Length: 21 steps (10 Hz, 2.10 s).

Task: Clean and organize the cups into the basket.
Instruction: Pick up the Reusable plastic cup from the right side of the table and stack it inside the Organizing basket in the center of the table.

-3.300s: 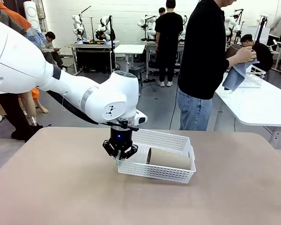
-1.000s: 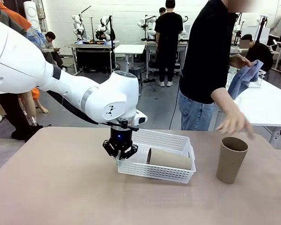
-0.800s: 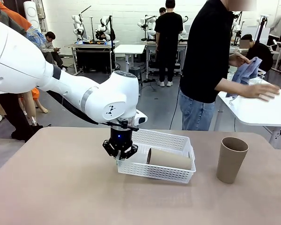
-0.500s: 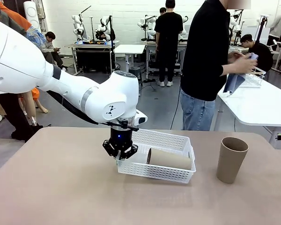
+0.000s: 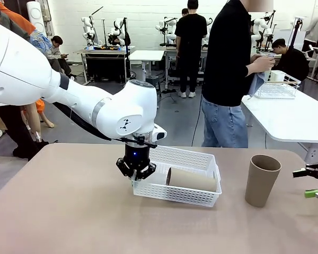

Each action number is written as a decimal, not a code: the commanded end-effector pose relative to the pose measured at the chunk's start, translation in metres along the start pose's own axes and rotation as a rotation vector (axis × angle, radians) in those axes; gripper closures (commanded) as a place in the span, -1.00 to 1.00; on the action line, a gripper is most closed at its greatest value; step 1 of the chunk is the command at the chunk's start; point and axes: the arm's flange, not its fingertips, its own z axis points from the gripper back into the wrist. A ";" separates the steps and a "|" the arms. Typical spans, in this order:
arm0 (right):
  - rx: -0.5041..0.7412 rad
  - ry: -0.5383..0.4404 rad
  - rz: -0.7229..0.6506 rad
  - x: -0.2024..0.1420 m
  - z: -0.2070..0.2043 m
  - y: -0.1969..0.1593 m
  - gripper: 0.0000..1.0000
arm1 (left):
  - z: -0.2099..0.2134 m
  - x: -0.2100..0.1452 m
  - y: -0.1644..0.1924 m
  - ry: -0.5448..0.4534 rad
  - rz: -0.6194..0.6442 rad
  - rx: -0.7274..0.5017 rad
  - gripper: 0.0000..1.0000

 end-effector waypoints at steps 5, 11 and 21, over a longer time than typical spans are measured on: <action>0.023 0.051 -0.041 0.006 -0.037 -0.027 -1.00 | -0.004 -0.002 -0.002 0.003 -0.014 0.014 1.00; 0.087 0.088 -0.087 0.017 -0.080 -0.032 -1.00 | -0.004 -0.002 -0.002 0.003 -0.014 0.014 1.00; 0.250 0.127 -0.054 0.028 -0.138 -0.030 -1.00 | -0.004 -0.002 -0.002 0.003 -0.014 0.014 1.00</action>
